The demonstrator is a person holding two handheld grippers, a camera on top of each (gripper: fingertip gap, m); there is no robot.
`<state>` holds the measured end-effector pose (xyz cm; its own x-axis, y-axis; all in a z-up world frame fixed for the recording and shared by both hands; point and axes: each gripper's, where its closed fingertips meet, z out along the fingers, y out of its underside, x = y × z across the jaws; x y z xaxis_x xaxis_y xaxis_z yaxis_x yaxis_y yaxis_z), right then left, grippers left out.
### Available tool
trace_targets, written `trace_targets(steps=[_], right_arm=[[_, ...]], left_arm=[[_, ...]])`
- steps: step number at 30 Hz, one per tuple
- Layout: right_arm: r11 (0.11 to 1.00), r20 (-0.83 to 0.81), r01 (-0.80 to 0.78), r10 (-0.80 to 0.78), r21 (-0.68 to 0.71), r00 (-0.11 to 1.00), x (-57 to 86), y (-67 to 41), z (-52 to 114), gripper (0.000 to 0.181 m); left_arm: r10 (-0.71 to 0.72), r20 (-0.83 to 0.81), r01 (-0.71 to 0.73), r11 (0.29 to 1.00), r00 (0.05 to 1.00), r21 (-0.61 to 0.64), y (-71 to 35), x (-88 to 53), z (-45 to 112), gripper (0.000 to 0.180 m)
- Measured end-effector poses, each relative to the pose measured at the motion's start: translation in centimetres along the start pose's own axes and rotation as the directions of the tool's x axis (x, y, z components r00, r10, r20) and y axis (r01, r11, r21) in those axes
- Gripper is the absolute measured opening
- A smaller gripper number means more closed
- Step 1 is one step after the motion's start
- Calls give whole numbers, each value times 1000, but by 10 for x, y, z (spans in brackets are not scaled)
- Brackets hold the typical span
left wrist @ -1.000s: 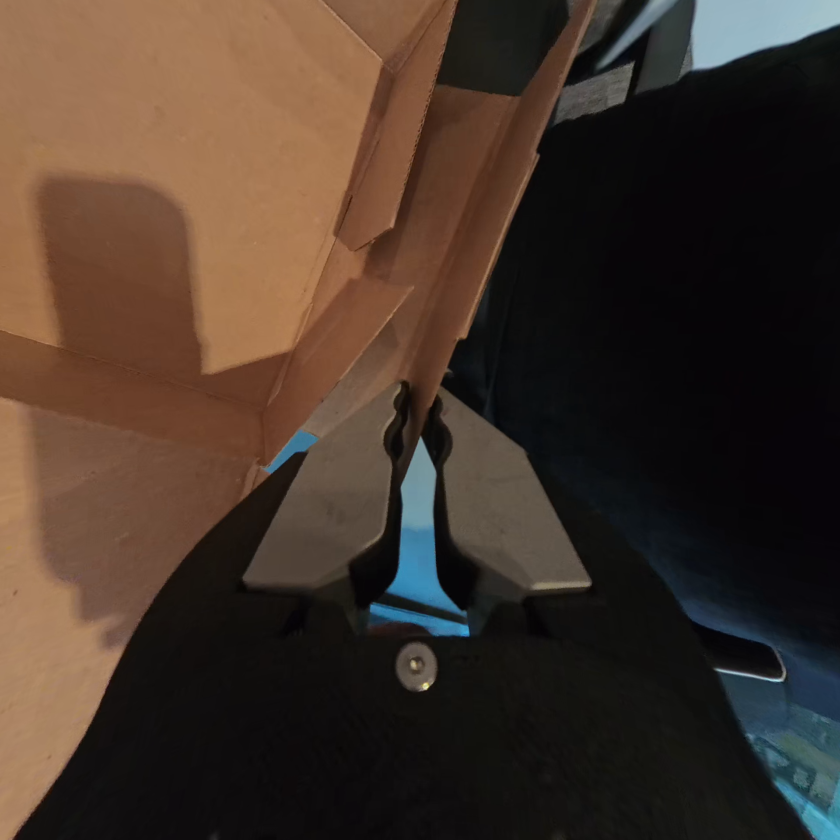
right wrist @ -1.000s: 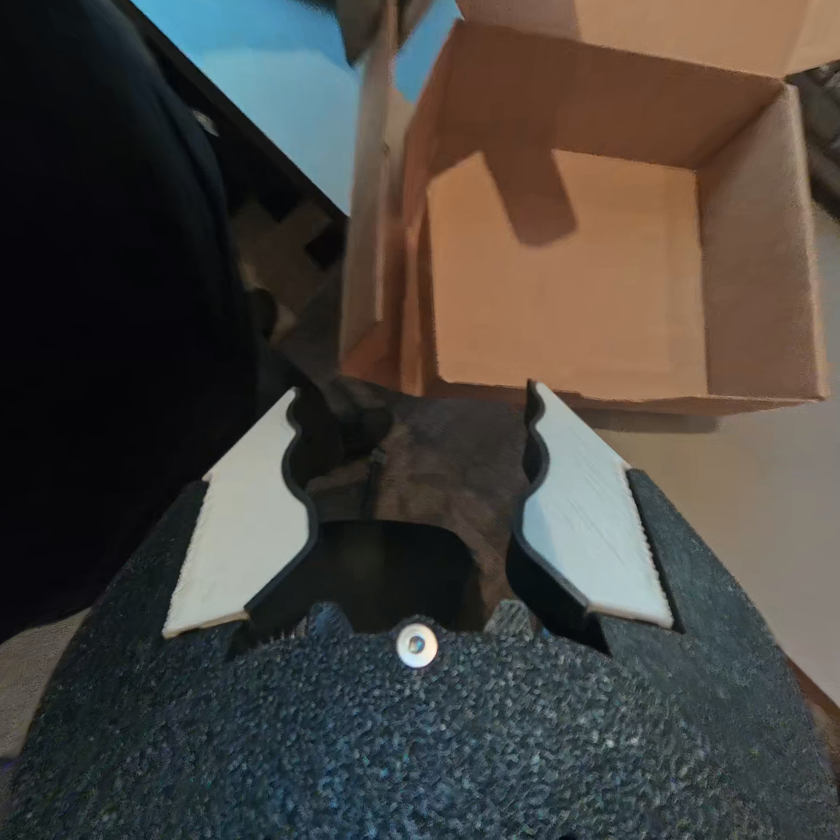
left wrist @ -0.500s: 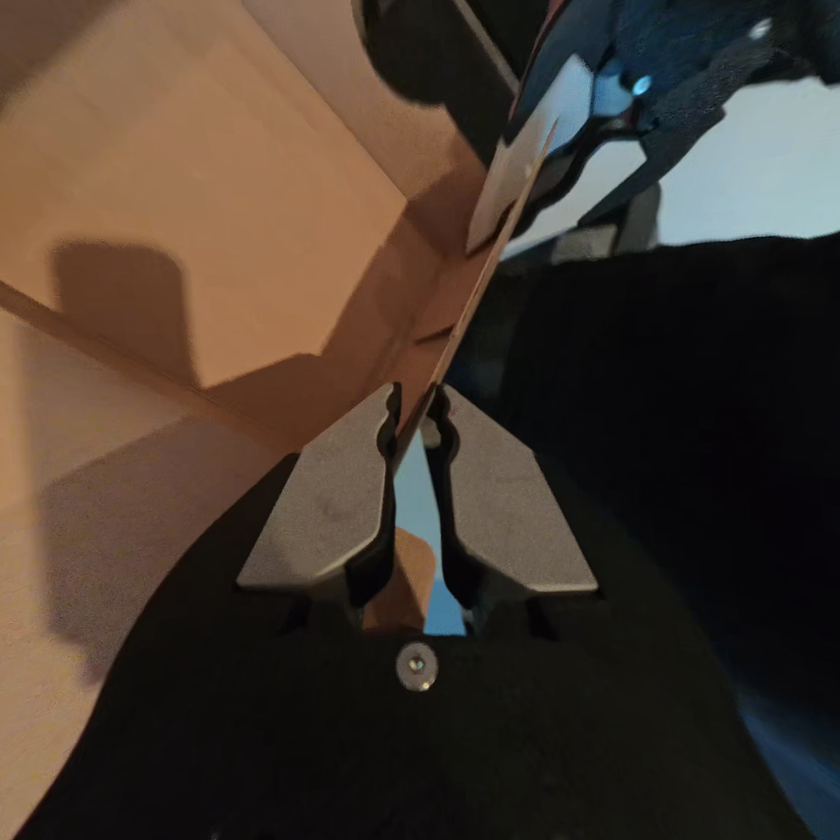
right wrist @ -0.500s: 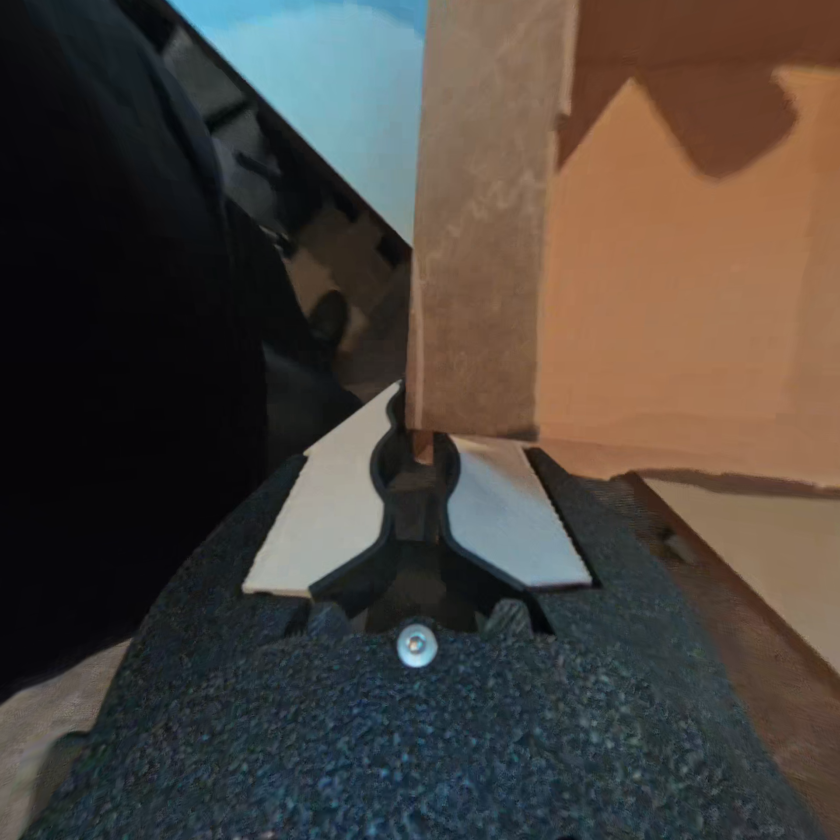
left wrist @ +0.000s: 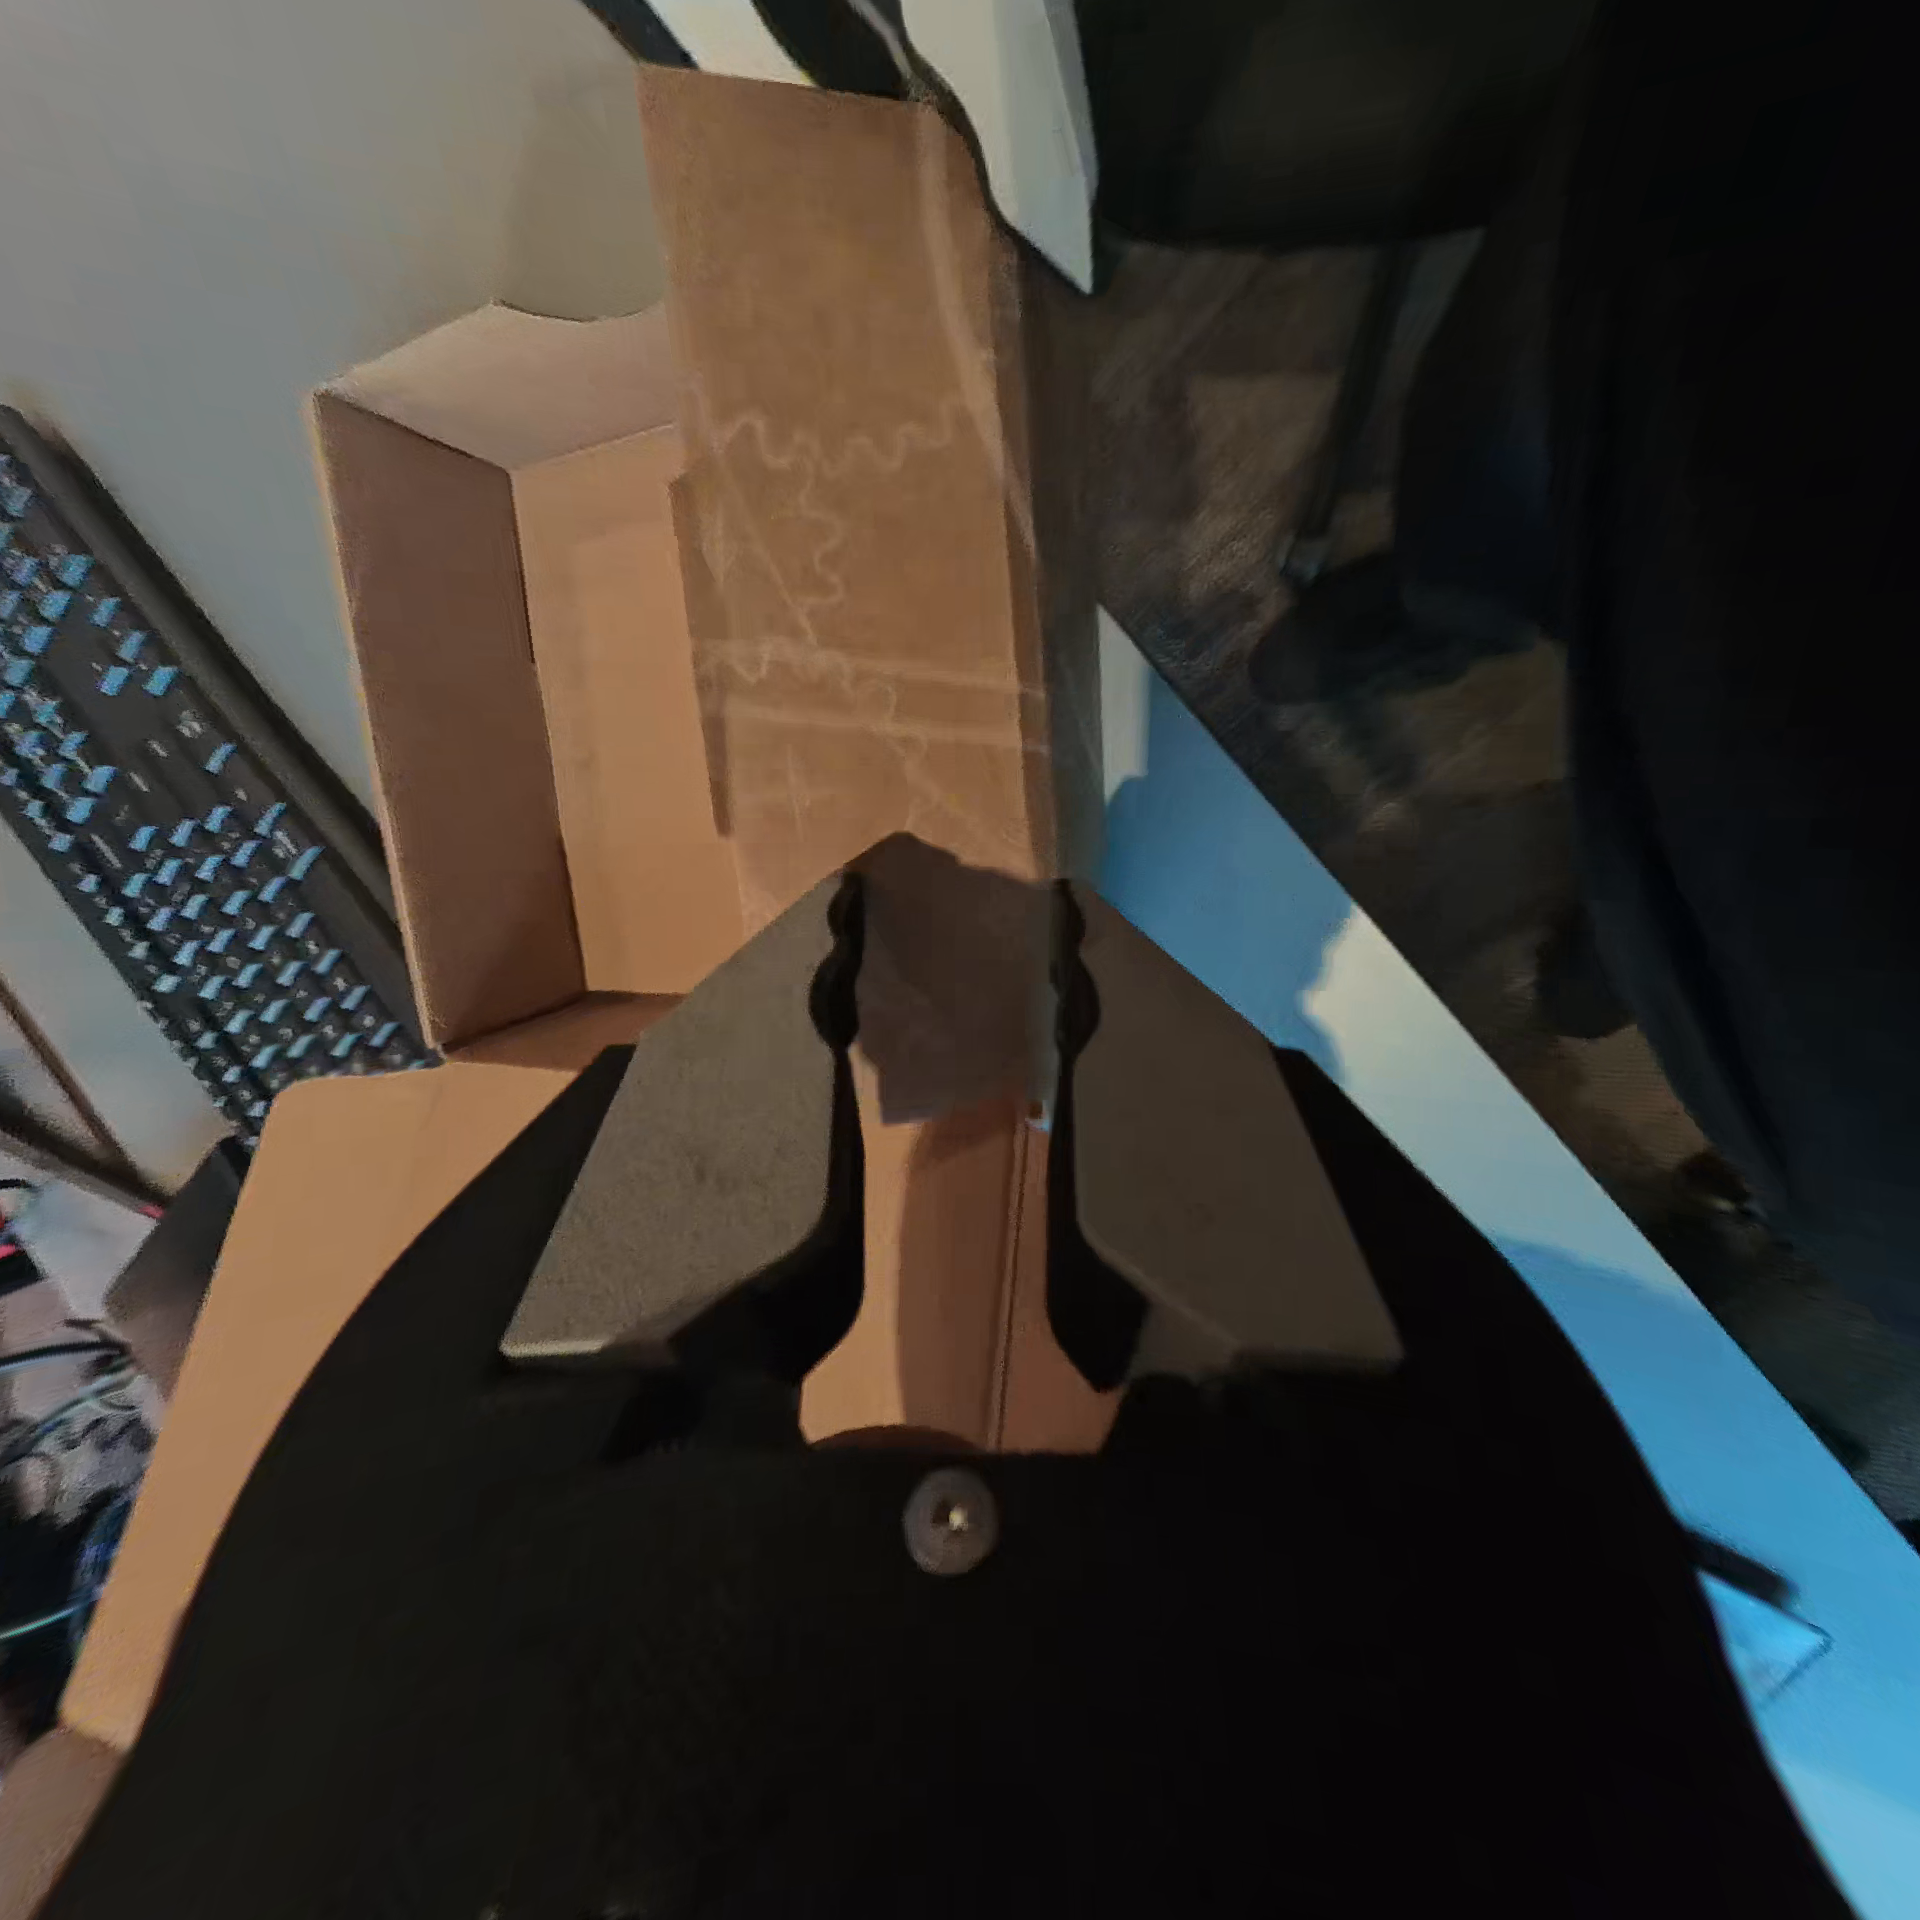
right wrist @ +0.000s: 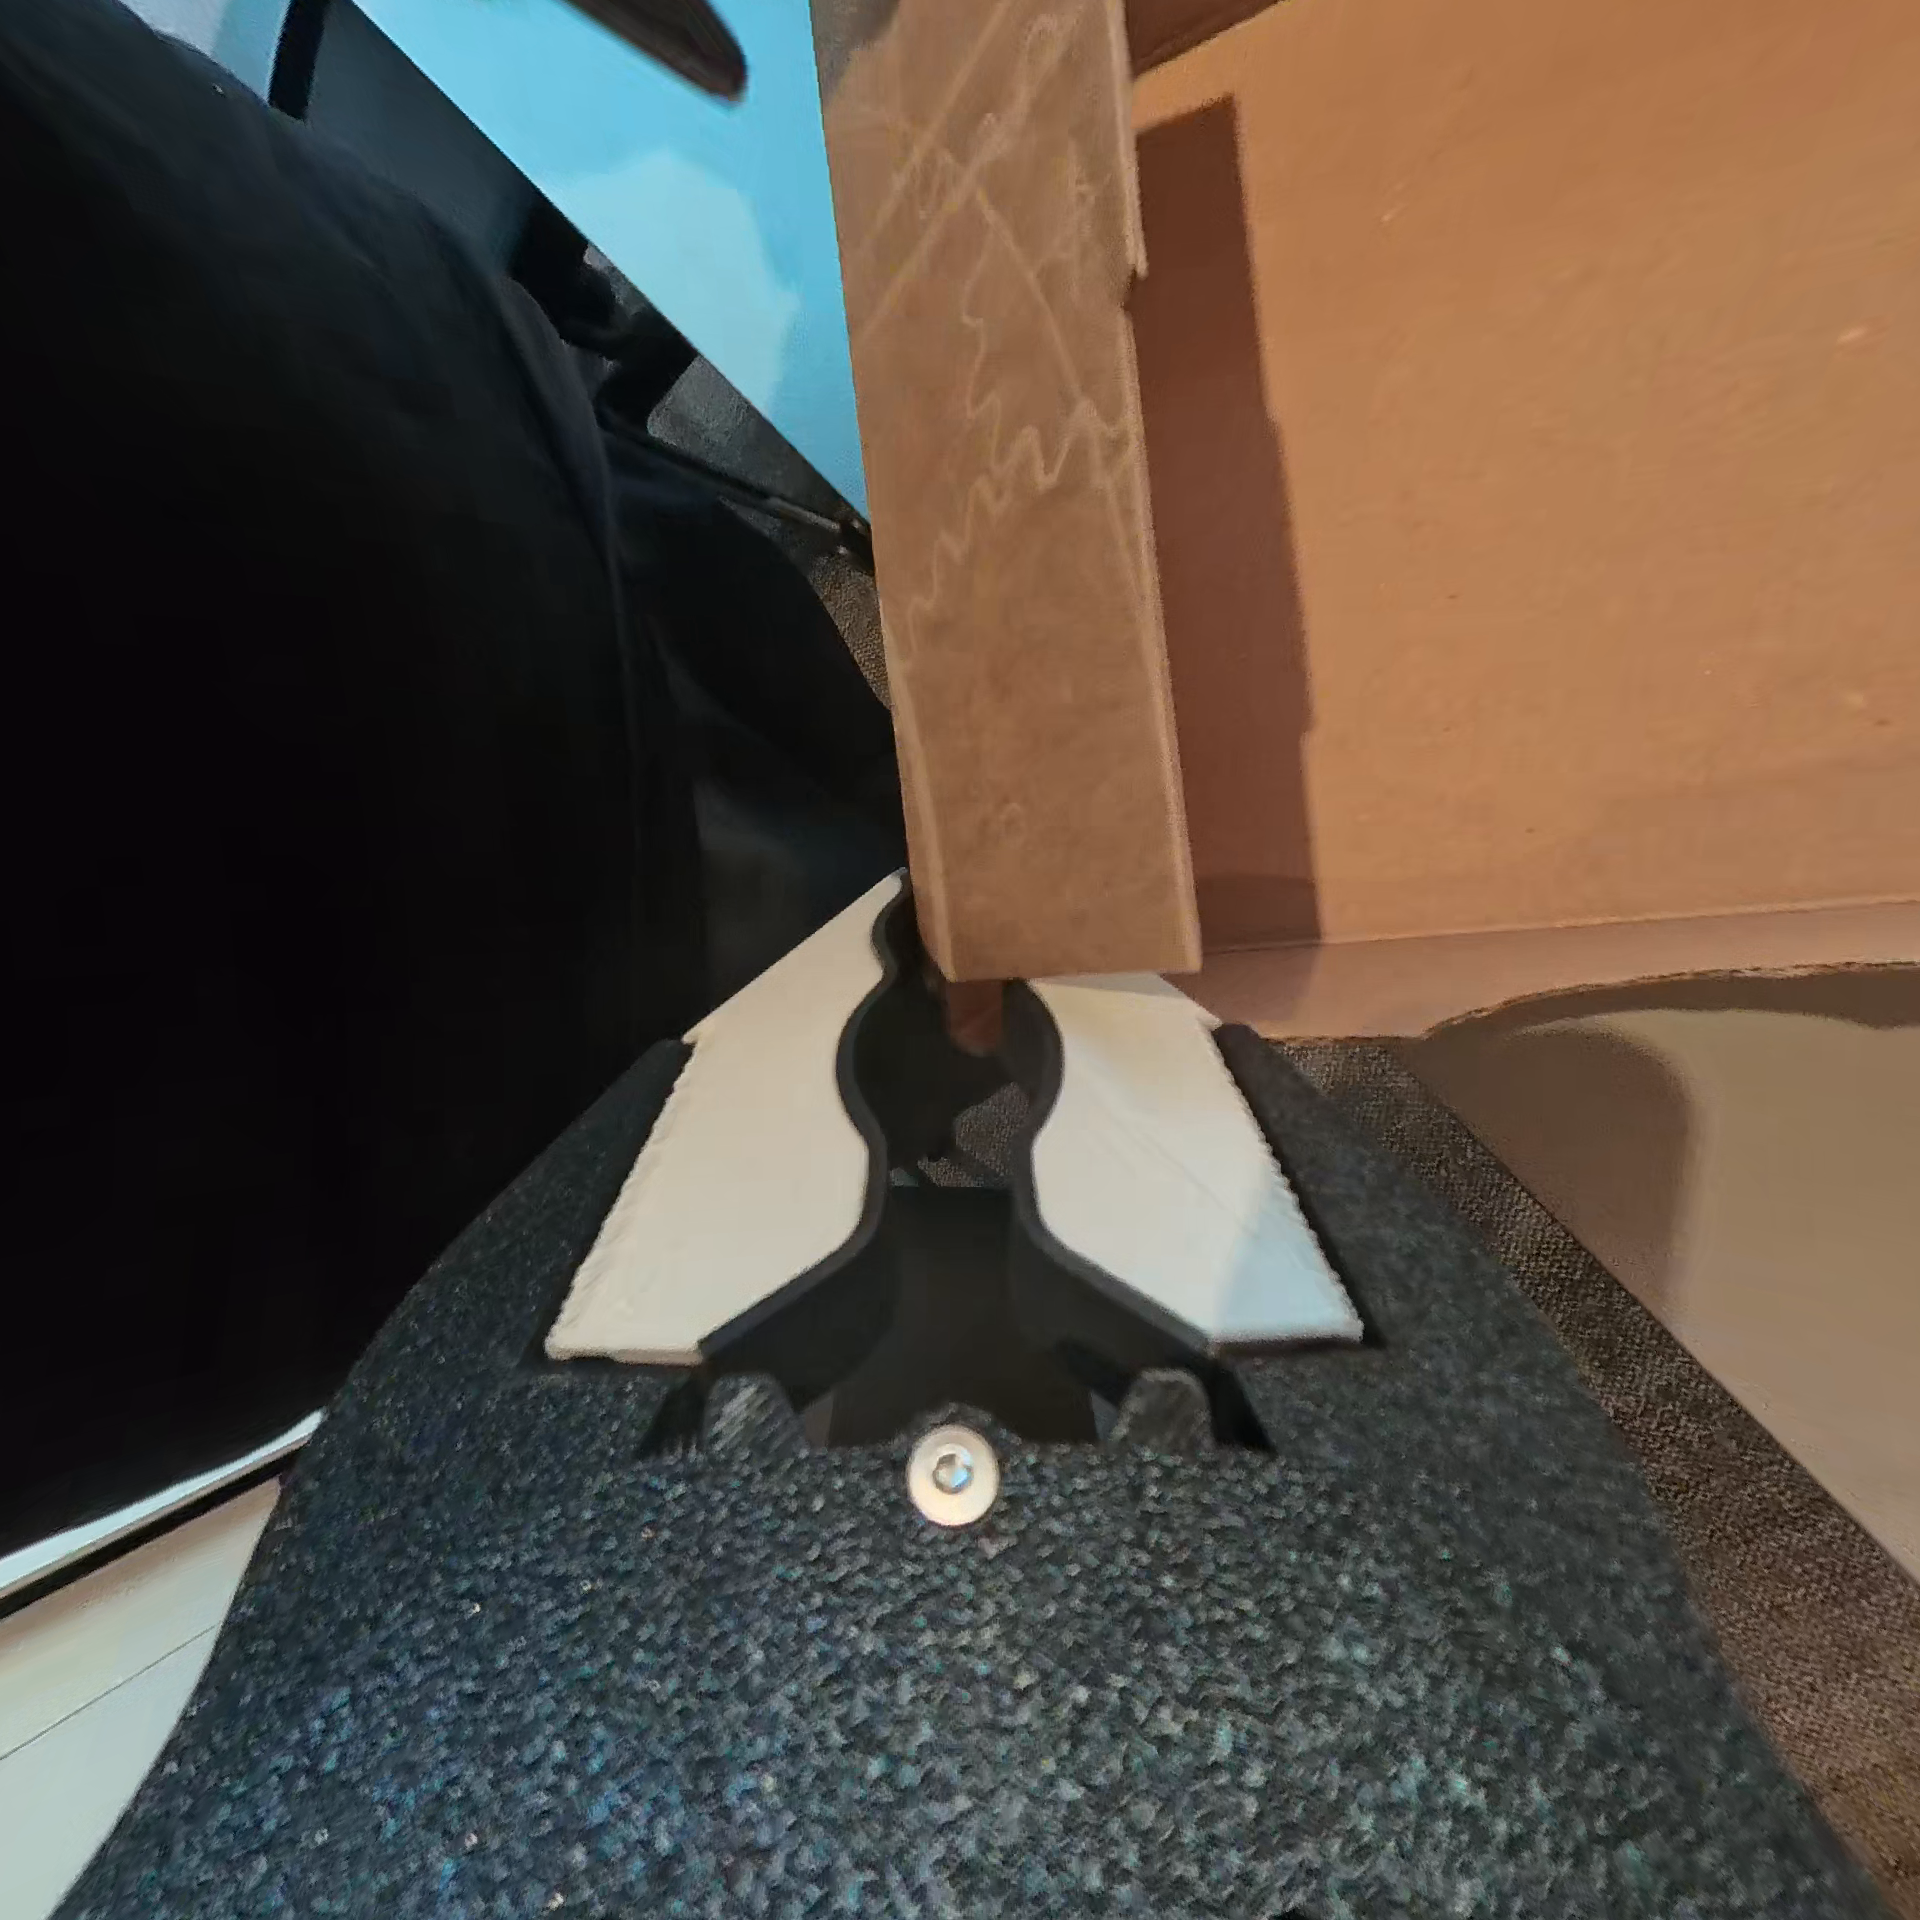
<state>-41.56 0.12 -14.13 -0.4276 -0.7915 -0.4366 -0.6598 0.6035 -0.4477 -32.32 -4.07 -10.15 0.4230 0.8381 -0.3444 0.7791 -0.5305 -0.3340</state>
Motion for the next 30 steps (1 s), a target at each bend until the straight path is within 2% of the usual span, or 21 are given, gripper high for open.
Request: trace_targets(steps=[4, 6, 8, 9, 10, 13, 16, 17, 22, 24, 26, 28, 30], right_arm=[[999, 1, -33, 33, 11, 999, 3, -5, 0, 10], [998, -11, -48, 48, 41, 999, 7, -11, -2, 12], [994, 37, -81, 79, 72, 996, 1, -18, -2, 26], [993, 45, -90, 87, 80, 995, 0, -20, -1, 27], [994, 35, -80, 78, 74, 996, 0, -20, 0, 16], [998, 29, -48, 46, 50, 998, -3, -20, 8, 13], [997, 27, -46, 45, 57, 999, -3, -21, 8, 12], [998, 26, -45, 44, 53, 999, -3, -20, 8, 12], [997, 48, -44, 41, 67, 998, -3, -22, 6, 11], [997, 35, -57, 55, 55, 998, 1, -21, 5, 12], [997, -10, -77, 77, 31, 997, 8, -16, 0, 16], [996, -104, -71, 77, 61, 992, 15, -17, -12, 33], [994, -227, -17, 42, 109, 973, 16, -21, -27, 34]], left_arm=[[46, 97, -41, 998, 994, -53, 2, -6, 14, 28], [3, 98, 3, 998, 995, -58, 5, -7, 19, 46], [-34, 91, 42, 996, 995, -85, 10, -7, 24, 68], [-41, 85, 50, 993, 996, -111, 14, -6, 28, 82], [-26, 90, 39, 988, 996, -148, 18, -6, 31, 88], [24, 127, 2, 979, 992, -202, 23, -14, 37, 87], [39, 186, -4, 983, 982, -184, 19, -34, 30, 60], [49, 188, -16, 985, 981, -172, 18, -37, 29, 57], [189, 173, -146, 961, 967, -237, 34, -47, 48, 72], [209, 157, -163, 951, 965, -264, 37, -48, 56, 63], [142, 110, -111, 961, 984, -253, 39, -47, 61, 50], [101, 90, -78, 969, 991, -233, 36, -49, 62, 49], [88, 80, -69, 974, 993, -214, 30, -51, 61, 49]])
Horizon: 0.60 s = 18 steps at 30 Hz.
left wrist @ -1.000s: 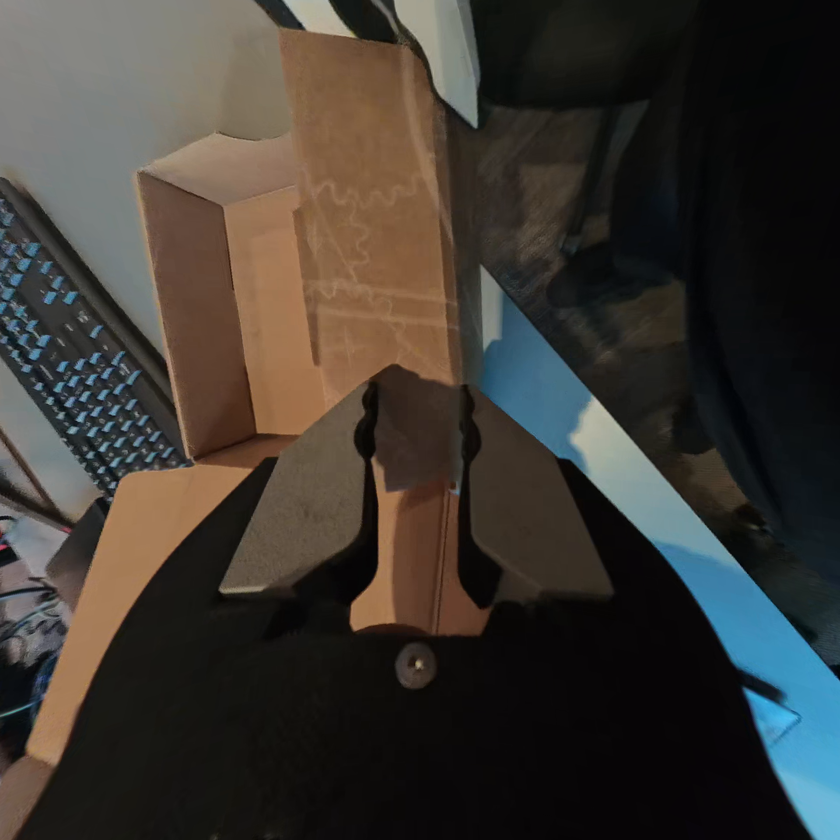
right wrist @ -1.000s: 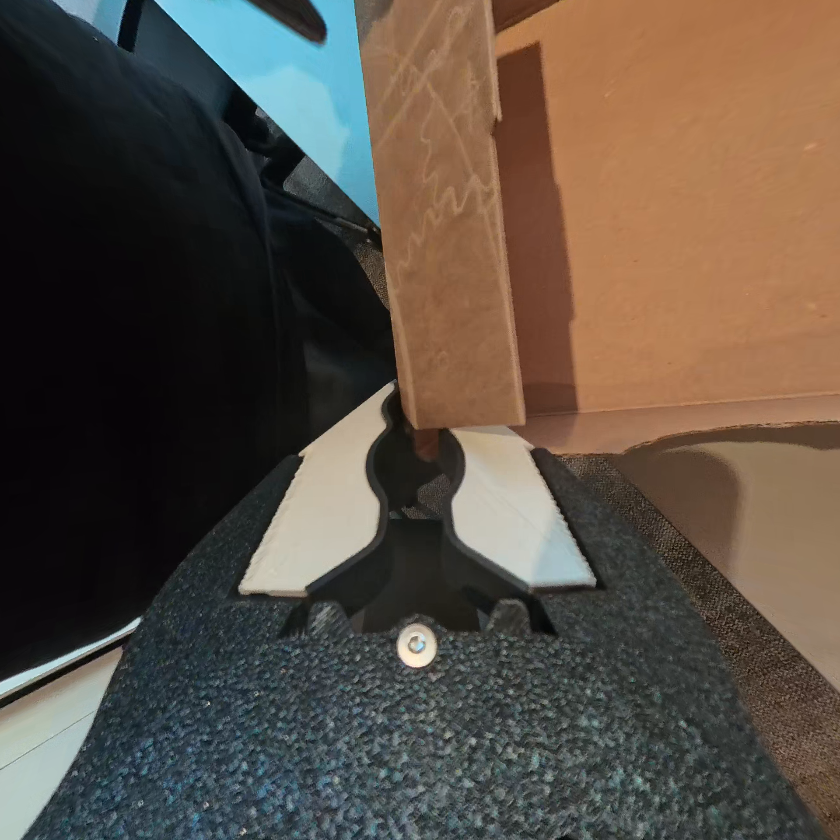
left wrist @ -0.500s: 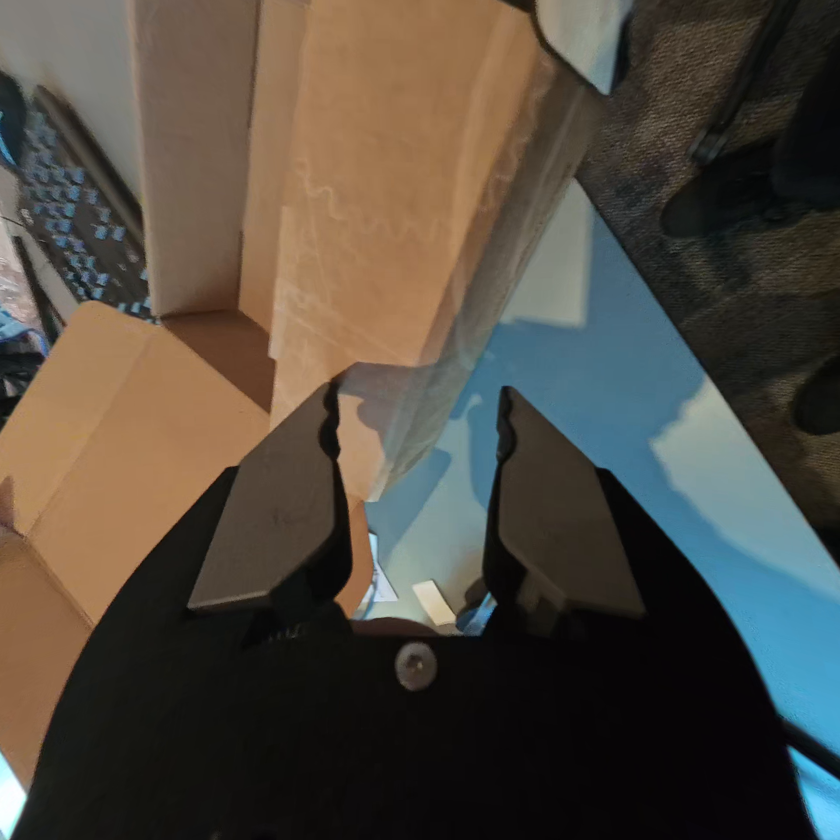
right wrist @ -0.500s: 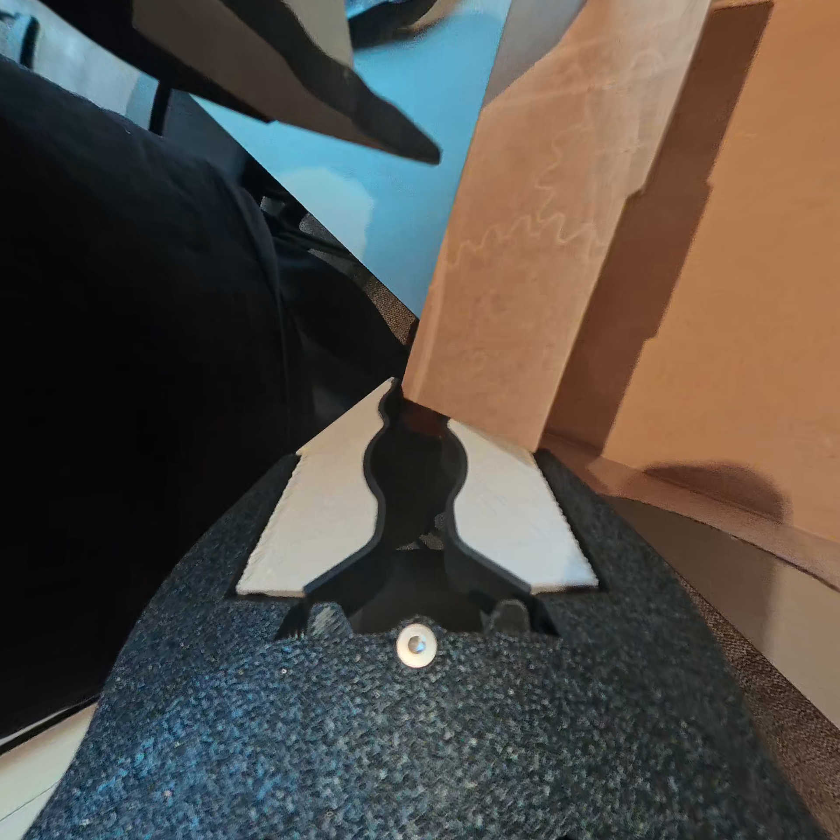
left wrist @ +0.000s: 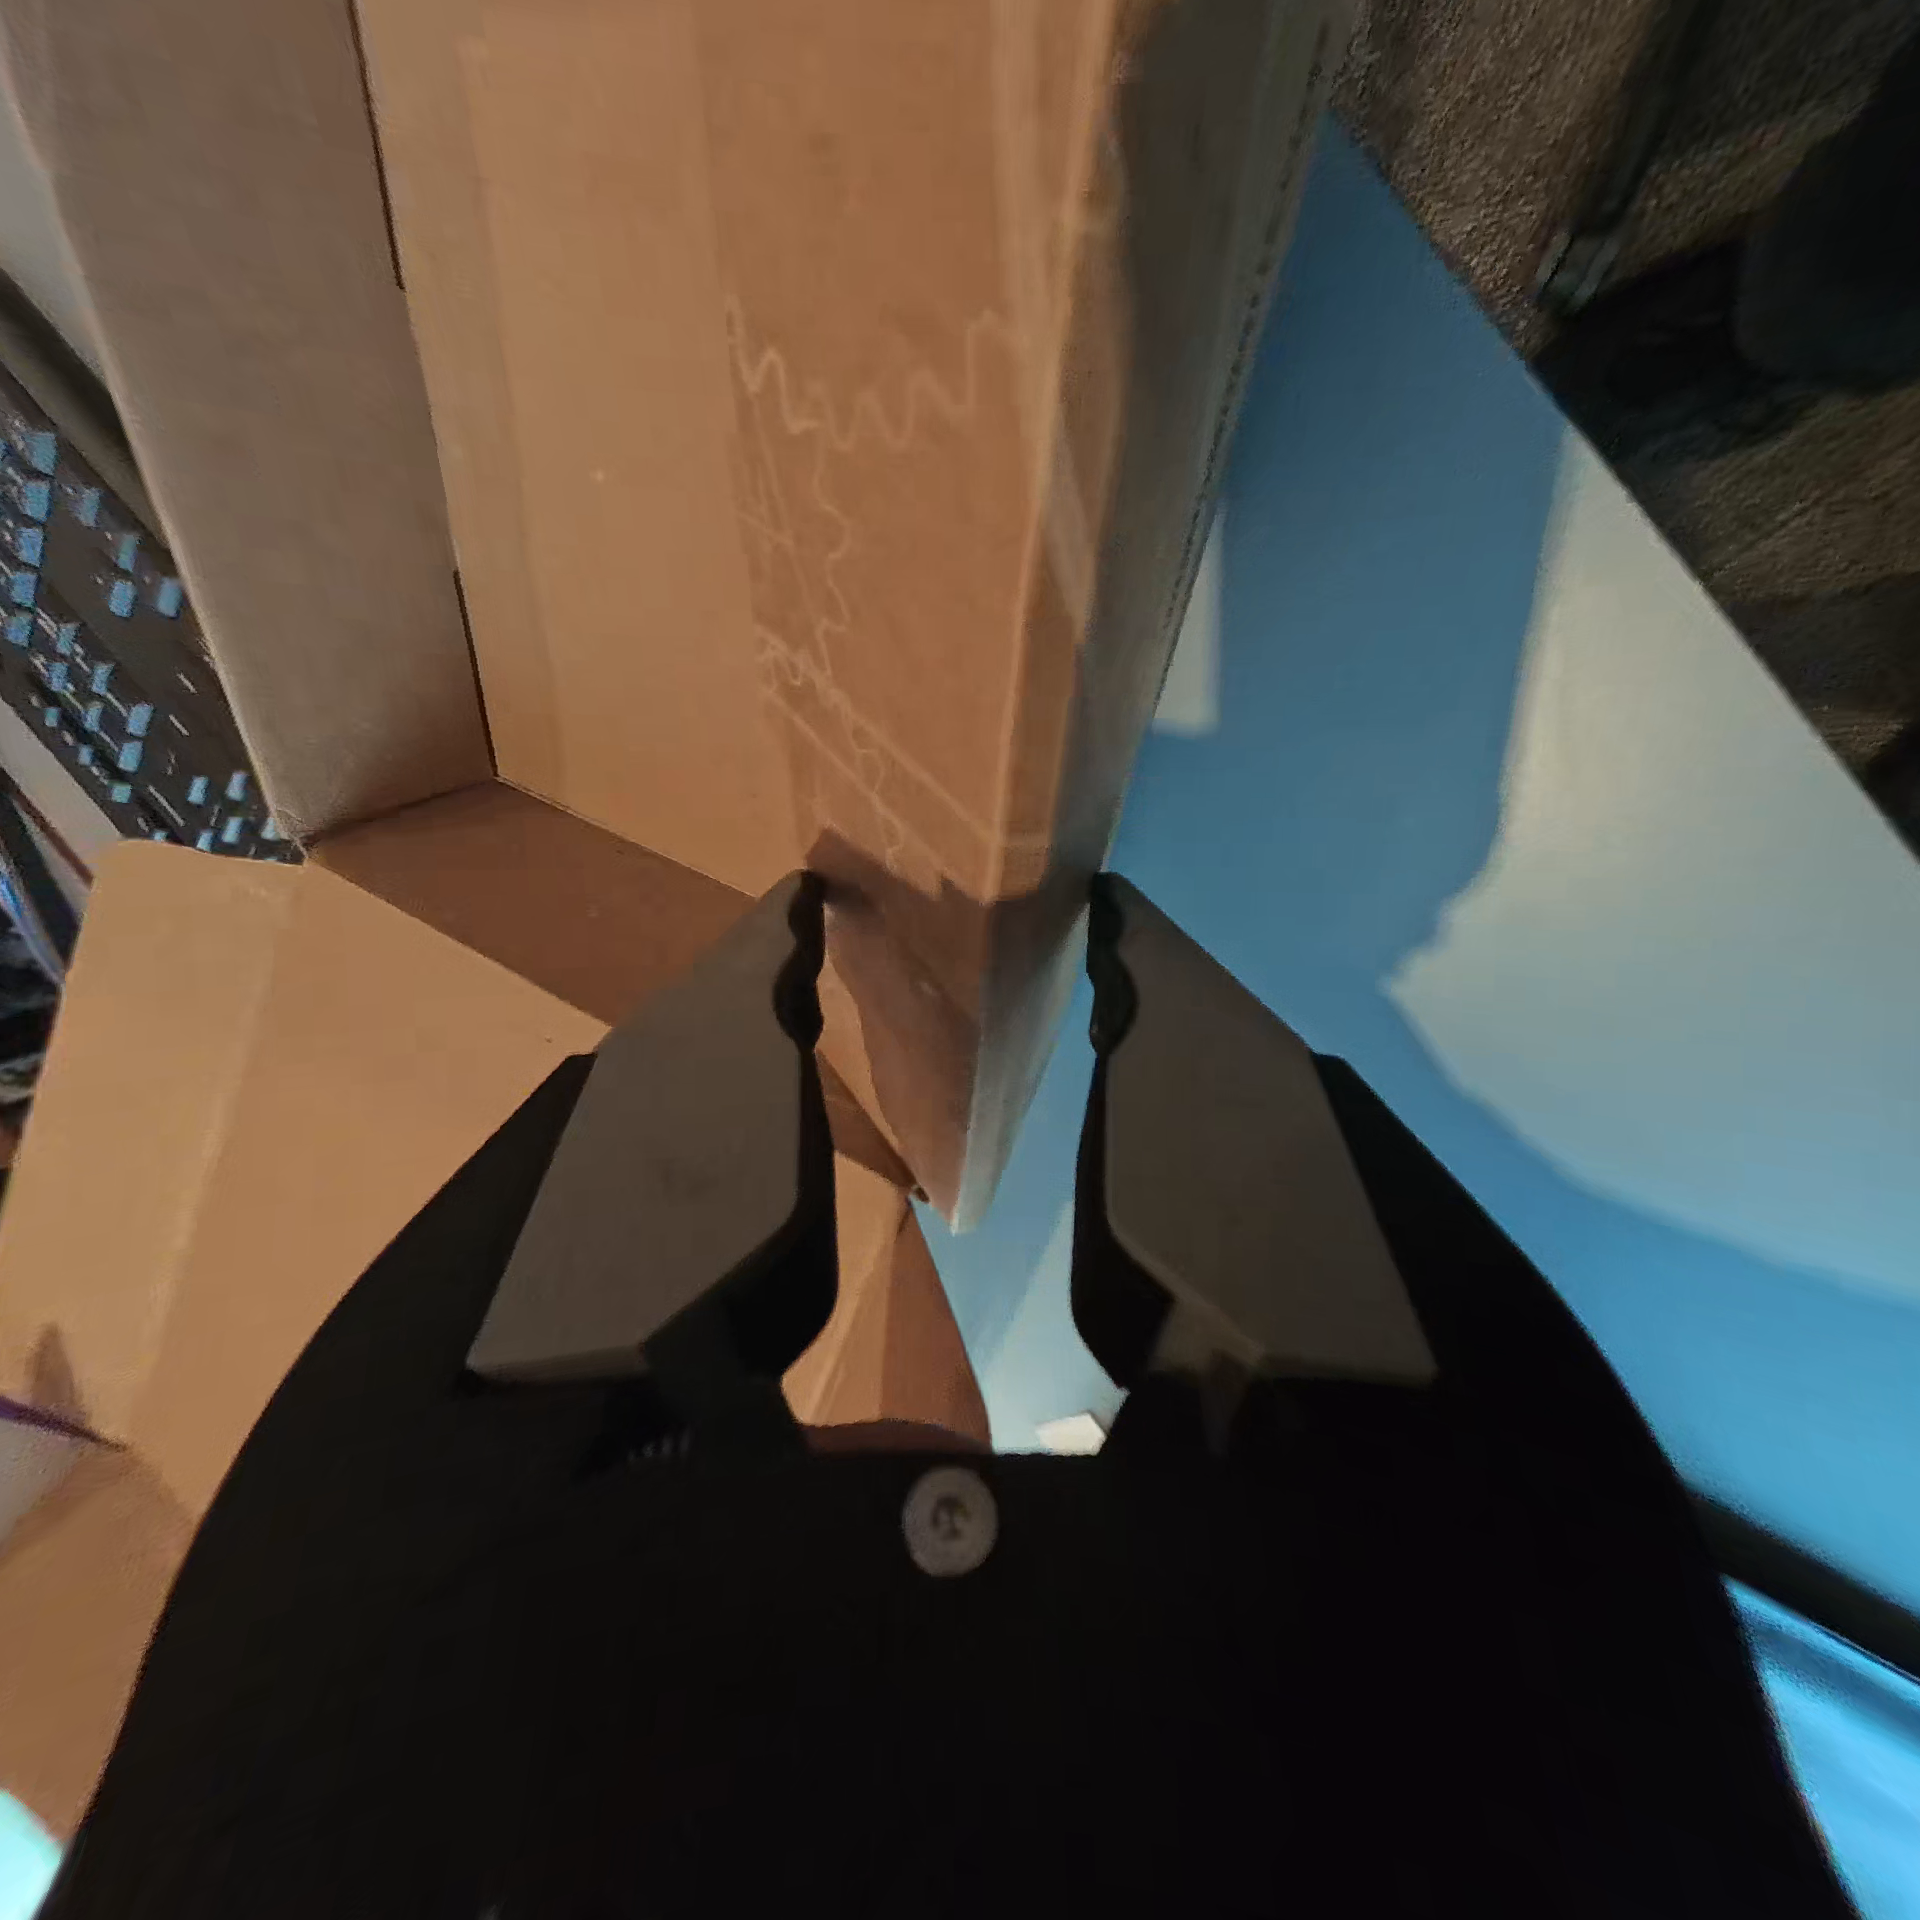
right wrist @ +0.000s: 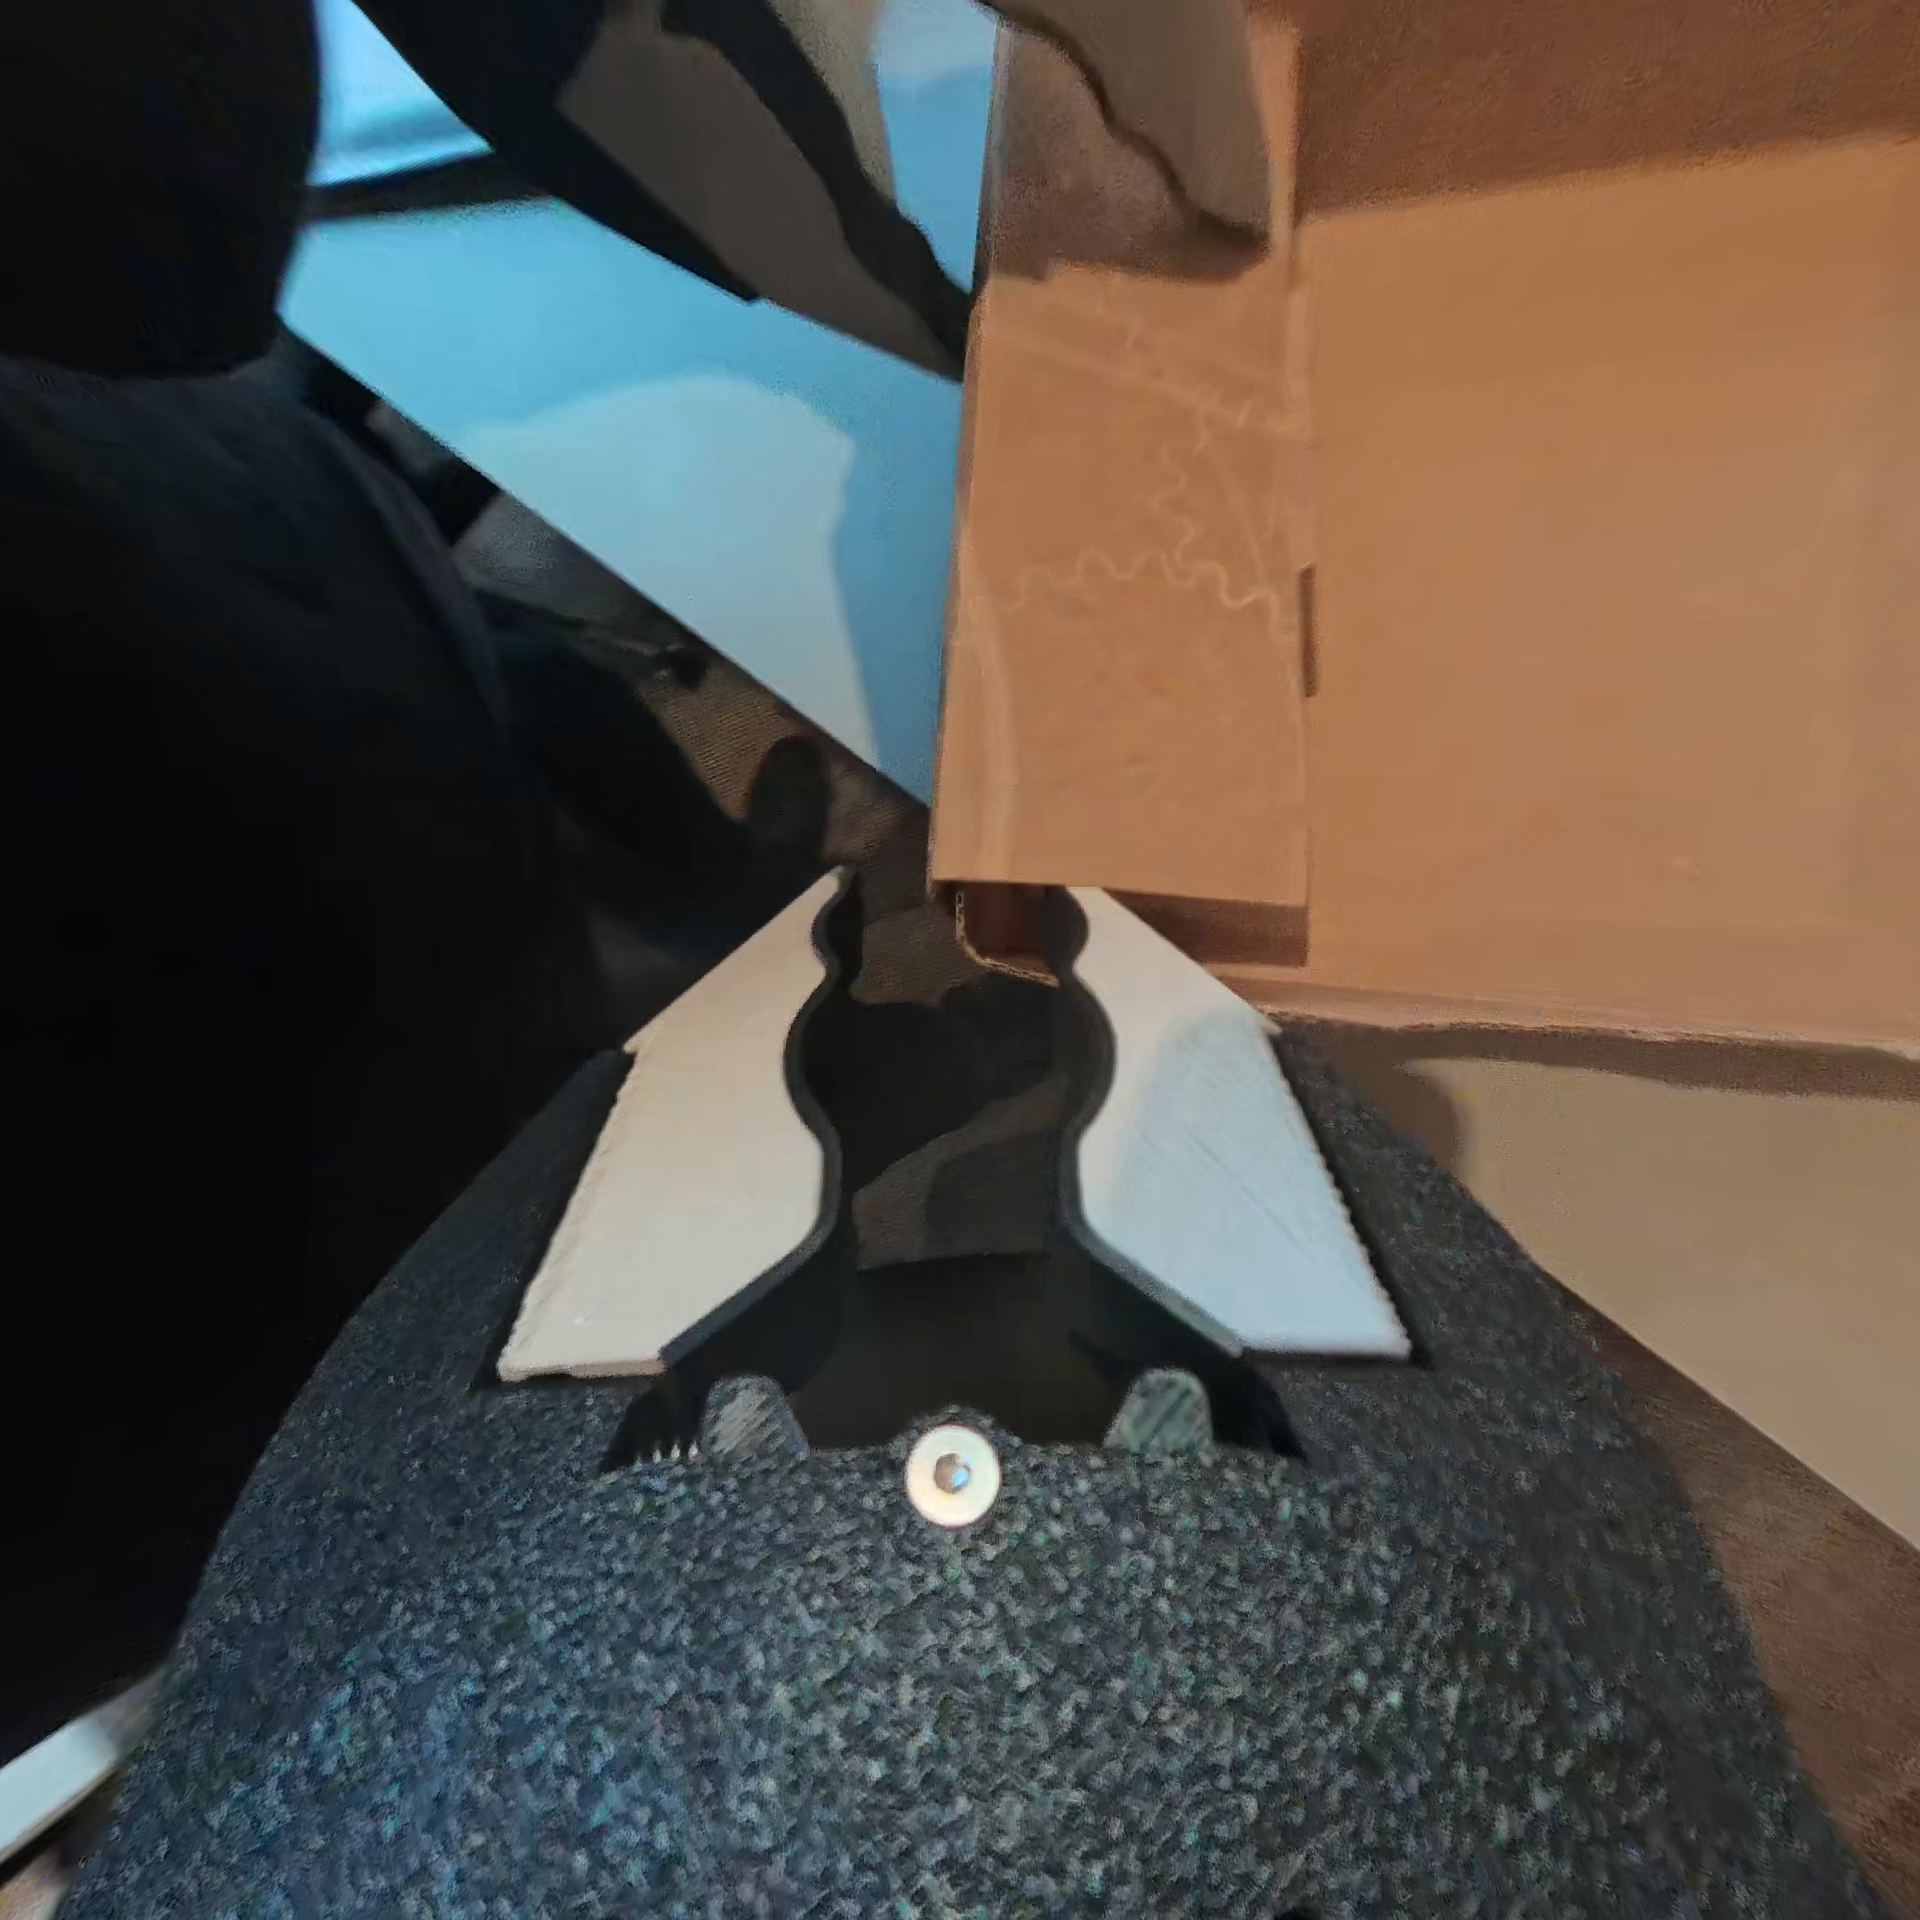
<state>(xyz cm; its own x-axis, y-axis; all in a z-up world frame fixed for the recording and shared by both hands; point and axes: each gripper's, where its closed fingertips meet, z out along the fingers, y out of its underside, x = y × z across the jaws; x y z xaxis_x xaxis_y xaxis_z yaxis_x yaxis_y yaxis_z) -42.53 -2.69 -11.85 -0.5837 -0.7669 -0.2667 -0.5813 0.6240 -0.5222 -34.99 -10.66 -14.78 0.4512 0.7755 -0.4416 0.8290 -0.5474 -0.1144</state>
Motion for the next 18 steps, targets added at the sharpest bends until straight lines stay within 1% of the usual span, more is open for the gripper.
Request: trace_targets(steps=[3, 5, 6, 7, 9, 10, 11, 12, 13, 14, 16, 17, 18], right_arm=[[997, -178, 18, -4, 74, 984, 0, -3, -17, 47], [989, -266, 11, 28, 146, 964, -4, -4, -26, 47], [982, -269, -17, 68, 189, 961, -7, -4, -27, 47], [972, -265, -50, 112, 228, 958, -8, -3, -28, 45], [940, -315, -79, 190, 332, 930, 4, -2, -43, 25], [908, -329, -98, 246, 407, 912, 11, -7, -58, 32], [865, -367, -108, 317, 491, 875, 24, -10, -79, 42], [826, -364, -103, 352, 554, 862, 30, -13, -98, 43], [791, -341, -116, 384, 601, 858, 34, -13, -111, 46], [767, -288, -157, 410, 622, 865, 36, -9, -113, 56], [752, -133, -298, 453, 587, 881, 32, 9, -92, 71], [749, -82, -372, 491, 549, 867, 31, 20, -78, 78], [757, -69, -408, 509, 510, 858, 29, 30, -63, 78]], left_arm=[[-33, -41, 33, 999, 999, 7, -13, 0, -2, 48], [-43, -43, 43, 999, 998, 18, -24, -2, -4, 50], [-31, -34, 32, 999, 999, 19, -27, -3, -3, 51], [-24, -32, 24, 1000, 999, 16, -29, -2, -3, 51], [-35, -37, 36, 999, 999, 8, -29, -2, -1, 50], [-51, -42, 51, 999, 998, 7, -28, -3, -1, 48], [-84, -90, 82, 996, 992, -31, -22, 3, 2, 34], [-107, -132, 97, 992, 985, -82, -14, 10, 6, 28], [-113, -142, 97, 988, 983, -117, -6, 15, 9, 28], [-112, -133, 96, 987, 985, -127, -1, 17, 11, 25], [-86, -123, 72, 991, 989, -114, 1, 20, 13, 23], [-79, -125, 64, 991, 989, -121, 2, 21, 14, 23], [-74, -127, 57, 990, 989, -130, 3, 21, 15, 25]])
